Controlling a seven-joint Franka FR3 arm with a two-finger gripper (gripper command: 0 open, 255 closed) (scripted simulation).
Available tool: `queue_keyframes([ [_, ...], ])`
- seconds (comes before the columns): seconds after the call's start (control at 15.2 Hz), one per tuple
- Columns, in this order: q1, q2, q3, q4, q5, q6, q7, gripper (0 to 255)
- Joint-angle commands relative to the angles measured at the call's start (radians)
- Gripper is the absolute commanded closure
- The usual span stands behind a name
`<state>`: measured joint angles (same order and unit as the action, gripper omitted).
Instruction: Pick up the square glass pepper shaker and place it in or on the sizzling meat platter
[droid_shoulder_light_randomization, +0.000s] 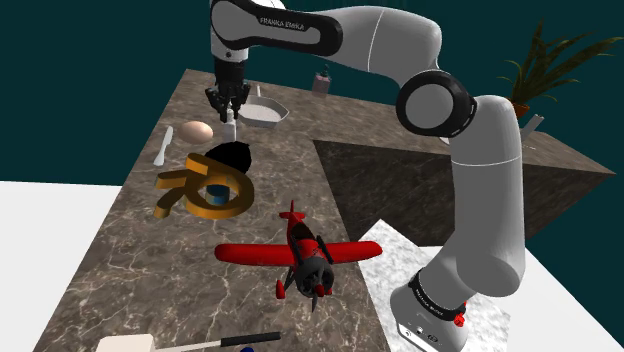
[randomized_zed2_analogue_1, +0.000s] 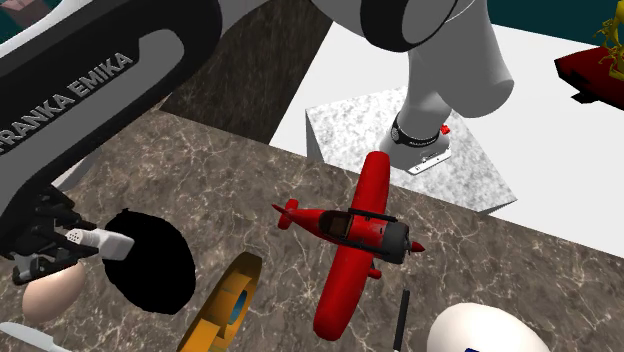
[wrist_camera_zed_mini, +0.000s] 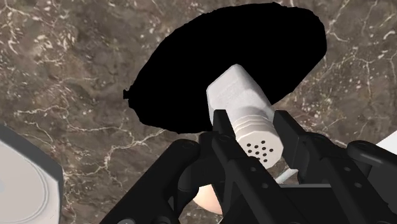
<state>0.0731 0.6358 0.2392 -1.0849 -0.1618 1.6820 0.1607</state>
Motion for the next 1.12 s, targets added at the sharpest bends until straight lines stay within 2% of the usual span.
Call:
queue_keyframes([
  [0.0,-0.004,-0.008,0.001,-0.043,0.001,0.035,0.003,255],
  [0.4,-0.011,-0.007,-0.001,-0.127,-0.002,0.120,0.009,255],
  [0.92,-0.011,-0.007,-0.001,-0.127,-0.002,0.120,0.009,255],
  [0.99,-0.011,-0.007,-0.001,-0.127,-0.002,0.120,0.009,0],
  [1.06,-0.011,-0.007,-0.001,-0.127,-0.002,0.120,0.009,0],
])
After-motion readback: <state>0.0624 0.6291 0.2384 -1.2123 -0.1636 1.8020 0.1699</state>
